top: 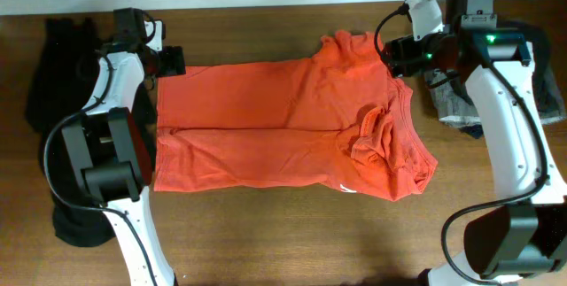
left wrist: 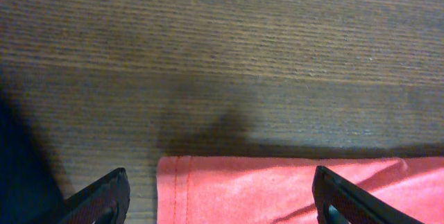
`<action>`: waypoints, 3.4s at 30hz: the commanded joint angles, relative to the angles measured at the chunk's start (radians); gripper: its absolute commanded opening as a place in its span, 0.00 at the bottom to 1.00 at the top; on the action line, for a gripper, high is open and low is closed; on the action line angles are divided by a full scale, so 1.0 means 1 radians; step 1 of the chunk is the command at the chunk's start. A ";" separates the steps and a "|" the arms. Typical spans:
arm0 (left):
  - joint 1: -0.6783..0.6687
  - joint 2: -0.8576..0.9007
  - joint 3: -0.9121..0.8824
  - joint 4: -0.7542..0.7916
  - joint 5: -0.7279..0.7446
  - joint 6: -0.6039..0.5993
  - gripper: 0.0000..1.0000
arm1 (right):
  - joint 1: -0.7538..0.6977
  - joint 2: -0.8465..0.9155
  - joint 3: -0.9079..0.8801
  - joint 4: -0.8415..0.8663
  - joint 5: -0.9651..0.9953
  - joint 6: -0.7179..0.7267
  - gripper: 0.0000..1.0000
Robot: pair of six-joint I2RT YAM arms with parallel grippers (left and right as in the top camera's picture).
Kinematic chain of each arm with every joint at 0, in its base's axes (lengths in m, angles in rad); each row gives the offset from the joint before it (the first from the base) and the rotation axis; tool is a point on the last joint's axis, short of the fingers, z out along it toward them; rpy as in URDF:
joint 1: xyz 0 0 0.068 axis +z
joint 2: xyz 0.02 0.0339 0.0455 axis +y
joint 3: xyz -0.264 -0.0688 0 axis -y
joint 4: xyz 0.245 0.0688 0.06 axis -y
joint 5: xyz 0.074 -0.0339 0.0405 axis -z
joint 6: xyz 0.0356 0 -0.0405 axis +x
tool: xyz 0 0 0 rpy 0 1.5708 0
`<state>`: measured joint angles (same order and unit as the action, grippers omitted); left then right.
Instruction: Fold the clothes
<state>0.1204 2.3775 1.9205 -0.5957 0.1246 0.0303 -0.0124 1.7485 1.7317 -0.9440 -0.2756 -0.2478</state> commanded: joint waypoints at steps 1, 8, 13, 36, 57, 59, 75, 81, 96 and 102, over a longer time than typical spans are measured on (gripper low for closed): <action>0.005 0.006 0.003 0.016 -0.010 0.011 0.81 | 0.007 0.010 0.014 -0.002 -0.005 -0.010 0.75; 0.004 0.061 0.003 0.027 -0.020 0.011 0.75 | 0.007 0.010 0.014 -0.002 -0.005 -0.010 0.75; -0.003 0.068 0.003 0.027 -0.021 0.011 0.70 | 0.006 0.010 0.014 0.002 -0.005 -0.010 0.75; -0.020 0.051 0.206 -0.320 -0.095 0.011 0.01 | 0.006 0.037 0.015 0.246 -0.002 0.077 0.63; -0.062 -0.005 0.288 -0.438 -0.095 0.012 0.01 | 0.005 0.522 0.301 0.369 0.000 0.130 0.70; -0.064 -0.005 0.288 -0.438 -0.096 0.012 0.01 | 0.006 0.549 0.301 0.393 0.002 0.134 0.70; -0.066 -0.005 0.288 -0.431 -0.148 0.012 0.01 | 0.006 0.690 0.301 0.441 0.021 0.156 0.72; -0.064 -0.005 0.288 -0.424 -0.148 0.012 0.01 | 0.006 0.693 0.301 0.491 0.020 0.183 0.51; -0.050 -0.005 0.290 -0.407 -0.148 0.012 0.01 | -0.001 0.691 0.490 0.308 -0.013 0.197 0.05; -0.010 -0.024 0.306 -0.410 -0.147 0.011 0.01 | -0.027 0.691 0.761 -0.017 -0.013 0.177 0.04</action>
<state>0.0780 2.4165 2.1941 -1.0065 -0.0128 0.0406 -0.0189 2.4439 2.3608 -0.8738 -0.2798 -0.0536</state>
